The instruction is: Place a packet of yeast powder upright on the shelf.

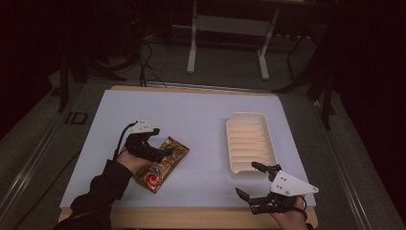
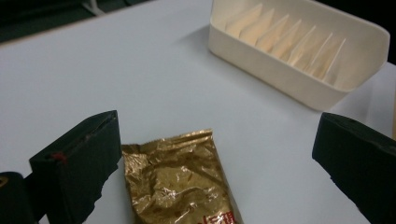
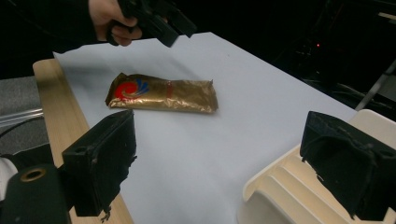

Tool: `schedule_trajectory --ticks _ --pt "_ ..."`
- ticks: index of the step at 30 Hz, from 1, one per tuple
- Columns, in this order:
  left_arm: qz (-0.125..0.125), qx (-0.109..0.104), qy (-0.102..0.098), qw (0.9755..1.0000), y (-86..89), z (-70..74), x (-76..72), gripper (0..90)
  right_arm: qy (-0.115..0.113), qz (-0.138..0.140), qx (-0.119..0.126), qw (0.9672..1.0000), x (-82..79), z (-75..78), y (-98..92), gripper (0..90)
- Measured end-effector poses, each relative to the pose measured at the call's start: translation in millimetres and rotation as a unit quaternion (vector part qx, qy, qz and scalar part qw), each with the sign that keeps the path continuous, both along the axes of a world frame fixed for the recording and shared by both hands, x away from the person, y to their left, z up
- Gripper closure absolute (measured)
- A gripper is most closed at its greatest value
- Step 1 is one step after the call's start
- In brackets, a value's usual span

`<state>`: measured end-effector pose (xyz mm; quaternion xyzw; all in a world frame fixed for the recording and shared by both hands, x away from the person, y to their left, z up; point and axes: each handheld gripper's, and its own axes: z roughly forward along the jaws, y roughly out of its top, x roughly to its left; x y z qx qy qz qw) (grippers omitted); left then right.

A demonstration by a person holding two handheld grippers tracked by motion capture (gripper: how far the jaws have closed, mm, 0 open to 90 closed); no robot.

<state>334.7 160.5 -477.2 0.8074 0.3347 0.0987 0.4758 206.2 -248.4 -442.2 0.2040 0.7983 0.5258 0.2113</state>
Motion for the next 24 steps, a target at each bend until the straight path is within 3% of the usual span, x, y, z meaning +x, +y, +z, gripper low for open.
schedule_trajectory --ticks 7,16,20,24 --pt "0.013 0.002 0.004 0.9999 5.6 -9.3 9.3 9.6 0.006 0.002 0.003 1.0 0.8 -0.9 -0.4 11.6" --pt "0.03 0.045 0.043 0.9976 0.7 -30.8 29.7 17.6 0.009 0.01 0.006 0.9999 1.2 -1.6 0.9 11.6" --pt "0.033 0.046 0.049 0.9972 -1.4 -37.5 36.1 26.5 0.009 0.011 0.007 0.9999 1.6 -2.2 0.5 11.6" --pt "0.054 0.051 0.053 0.9959 -1.3 -41.9 43.6 31.2 0.013 0.011 0.007 0.9998 2.3 -2.8 0.0 11.6"
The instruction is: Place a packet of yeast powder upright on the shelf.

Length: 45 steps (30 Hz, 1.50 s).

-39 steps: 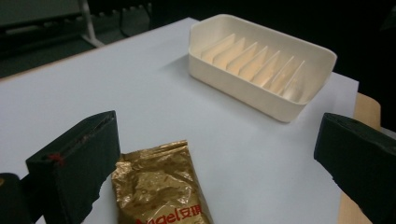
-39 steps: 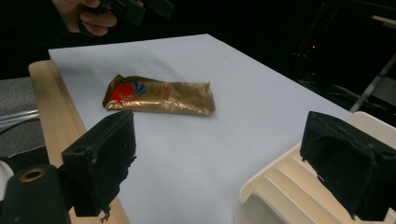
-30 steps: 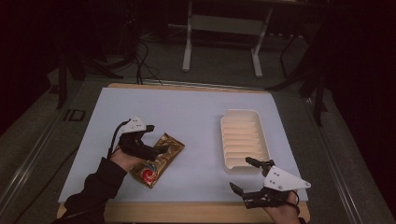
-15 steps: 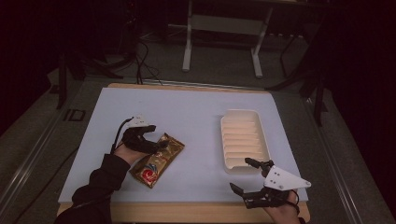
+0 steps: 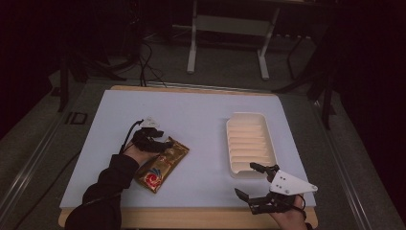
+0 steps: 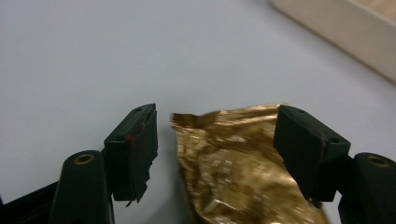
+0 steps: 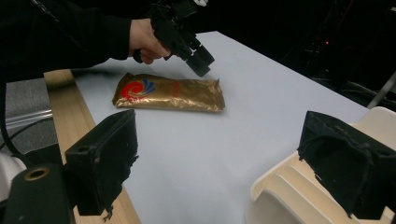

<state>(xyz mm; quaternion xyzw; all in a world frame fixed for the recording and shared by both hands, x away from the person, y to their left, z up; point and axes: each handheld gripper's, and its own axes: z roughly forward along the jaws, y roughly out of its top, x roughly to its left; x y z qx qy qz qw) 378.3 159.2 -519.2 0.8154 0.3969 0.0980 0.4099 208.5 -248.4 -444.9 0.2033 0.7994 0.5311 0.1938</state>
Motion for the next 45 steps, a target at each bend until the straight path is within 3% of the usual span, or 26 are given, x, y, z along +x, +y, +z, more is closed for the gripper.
schedule_trajectory --ticks 2,7,9,11,15,24,33,38,39,40,45 --pt "0.009 0.012 0.008 0.9999 -0.7 -1.6 3.6 32.2 0.0 0.0 0.0 1.0 0.3 -0.3 0.1 11.6" --pt "0.003 0.006 0.026 0.9996 -0.5 -5.7 7.1 32.9 0.005 0.002 -0.002 1.0 0.5 -1.3 -0.2 11.6" --pt "0.003 0.025 0.03 0.9992 -1.6 -12.8 7.3 34.2 0.005 0.001 -0.002 1.0 0.6 -1.2 -0.2 11.7" --pt "0.001 0.028 0.04 0.9988 -1.5 -17.6 7.9 35.0 0.004 0.001 -0.004 1.0 0.4 -1.2 0.0 11.7" --pt "0.005 0.028 0.043 0.9987 -1.8 -24.3 7.5 37.3 0.008 0.001 -0.007 0.9999 2.1 -2.7 -0.5 11.8" --pt "0.019 0.063 0.042 0.997 -11.3 -26.4 1.9 38.8 0.011 0.002 -0.007 0.9999 2.2 -2.6 -0.5 11.8" --pt "0.022 0.064 0.054 0.9962 -15.9 -24.6 1.4 48.3 0.015 0.007 -0.007 0.9998 2.4 -3.2 1.3 11.8" --pt "0.021 0.062 0.055 0.9963 -21.2 -23.9 -2.3 56.7 0.014 0.007 -0.007 0.9998 2.3 -2.8 1.5 11.9" --pt "0.018 0.064 0.055 0.9962 -23.1 -23.6 -2.8 70.2 0.014 0.008 -0.007 0.9998 2.3 -2.8 1.5 11.9" --pt "0.016 0.064 0.057 0.9962 -25.0 -23.2 -3.2 76.1 0.014 0.008 -0.007 0.9998 2.4 -2.9 1.6 11.9" --pt "0.021 0.091 0.034 0.995 -29.2 -23.0 -7.1 86.3 0.014 0.009 -0.008 0.9998 1.9 -2.3 1.8 11.9"
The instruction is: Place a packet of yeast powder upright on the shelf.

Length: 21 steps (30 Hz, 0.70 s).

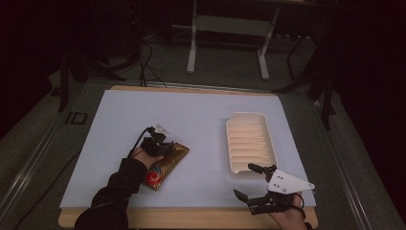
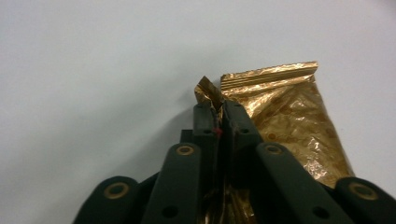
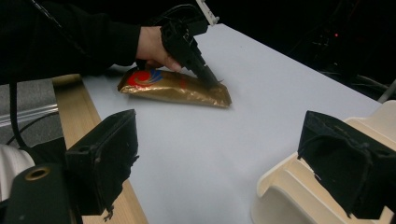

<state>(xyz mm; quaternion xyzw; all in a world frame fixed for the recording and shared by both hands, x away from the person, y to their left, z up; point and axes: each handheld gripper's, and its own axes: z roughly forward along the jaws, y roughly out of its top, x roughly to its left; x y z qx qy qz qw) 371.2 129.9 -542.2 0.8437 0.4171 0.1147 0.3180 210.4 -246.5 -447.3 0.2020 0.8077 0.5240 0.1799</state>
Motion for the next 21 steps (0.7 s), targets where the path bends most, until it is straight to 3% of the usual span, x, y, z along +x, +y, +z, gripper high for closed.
schedule_trajectory --ticks 4,9,21 --pt "-0.003 0.021 -0.018 0.9996 -4.1 1.0 -3.5 90.0 0.0 -0.003 0.001 1.0 0.1 0.8 -1.2 11.9" --pt "-0.005 0.003 -0.015 0.9999 -1.1 7.5 -3.2 90.0 -0.002 -0.003 0.004 1.0 -0.4 1.8 -2.0 11.9" --pt "-0.025 -0.018 -0.04 0.9987 -3.7 38.5 -18.3 90.0 -0.006 -0.003 0.016 0.9999 -1.9 4.5 -3.4 13.6"
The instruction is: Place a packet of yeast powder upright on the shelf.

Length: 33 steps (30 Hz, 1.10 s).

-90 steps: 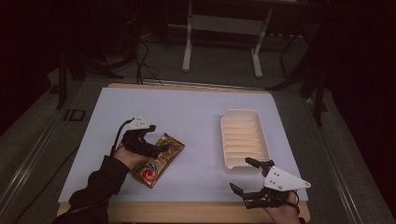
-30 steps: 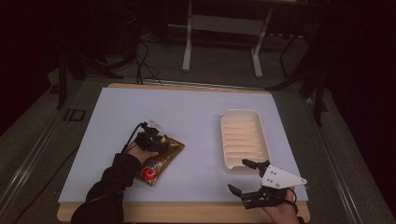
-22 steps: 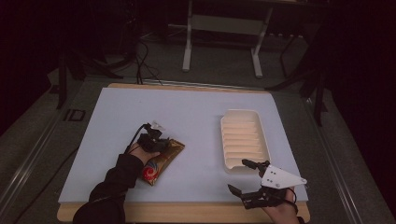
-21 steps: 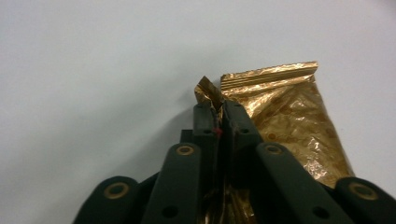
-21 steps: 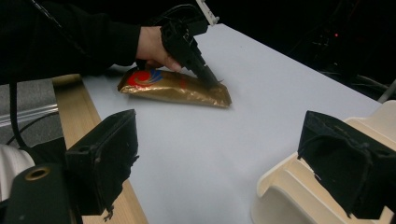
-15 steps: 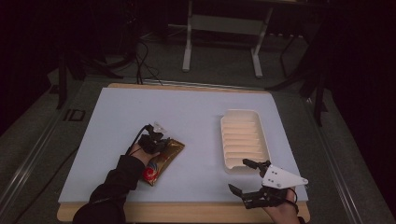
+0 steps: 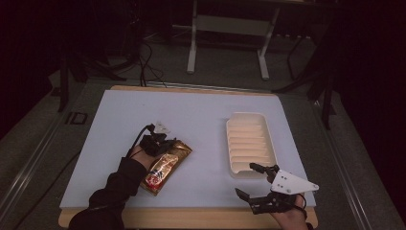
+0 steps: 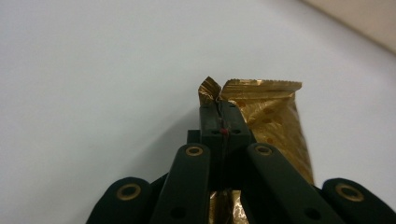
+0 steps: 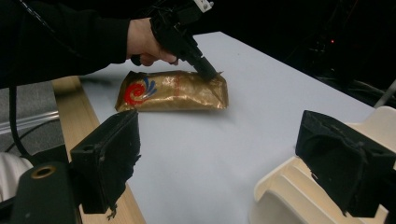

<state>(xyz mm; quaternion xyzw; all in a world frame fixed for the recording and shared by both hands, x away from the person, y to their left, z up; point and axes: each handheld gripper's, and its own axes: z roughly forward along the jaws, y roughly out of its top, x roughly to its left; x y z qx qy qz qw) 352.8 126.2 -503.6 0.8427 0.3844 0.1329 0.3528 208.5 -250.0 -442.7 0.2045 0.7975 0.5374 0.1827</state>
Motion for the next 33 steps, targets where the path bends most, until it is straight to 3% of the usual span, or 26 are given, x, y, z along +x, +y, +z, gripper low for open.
schedule_trajectory --ticks 7,8,13,15,20,27,30,33 --pt "-0.014 0.001 -0.014 0.9998 0.5 13.8 -12.6 90.0 -0.006 -0.007 0.004 0.9999 0.1 1.0 -1.3 11.9" --pt "-0.014 0.007 -0.018 0.9997 0.9 16.0 -14.3 90.0 -0.004 -0.003 0.004 1.0 0.2 1.2 -1.5 11.0" --pt "-0.014 -0.008 -0.027 0.9995 7.0 28.2 -22.5 90.0 0.002 0.005 0.007 1.0 1.2 1.4 -2.0 13.0" --pt "-0.021 -0.005 -0.029 0.9993 8.5 32.6 -26.1 90.0 0.01 0.017 0.02 0.9996 2.2 1.3 -2.4 13.6" --pt "-0.03 -0.011 -0.04 0.9987 11.1 44.0 -36.0 90.0 -0.006 0.02 0.025 0.9995 1.6 2.8 -1.6 15.3" --pt "-0.048 -0.016 -0.059 0.997 9.0 58.7 -53.9 90.0 -0.015 0.007 0.032 0.9994 -0.5 7.6 -4.7 17.4" --pt "-0.064 -0.026 -0.065 0.9955 8.3 66.8 -65.8 90.0 -0.014 -0.001 0.016 0.9998 -0.4 7.2 -4.1 21.9" --pt "-0.068 -0.024 -0.077 0.9944 7.0 71.5 -74.7 90.0 -0.014 0.001 0.017 0.9998 -1.3 8.8 -2.7 21.9"
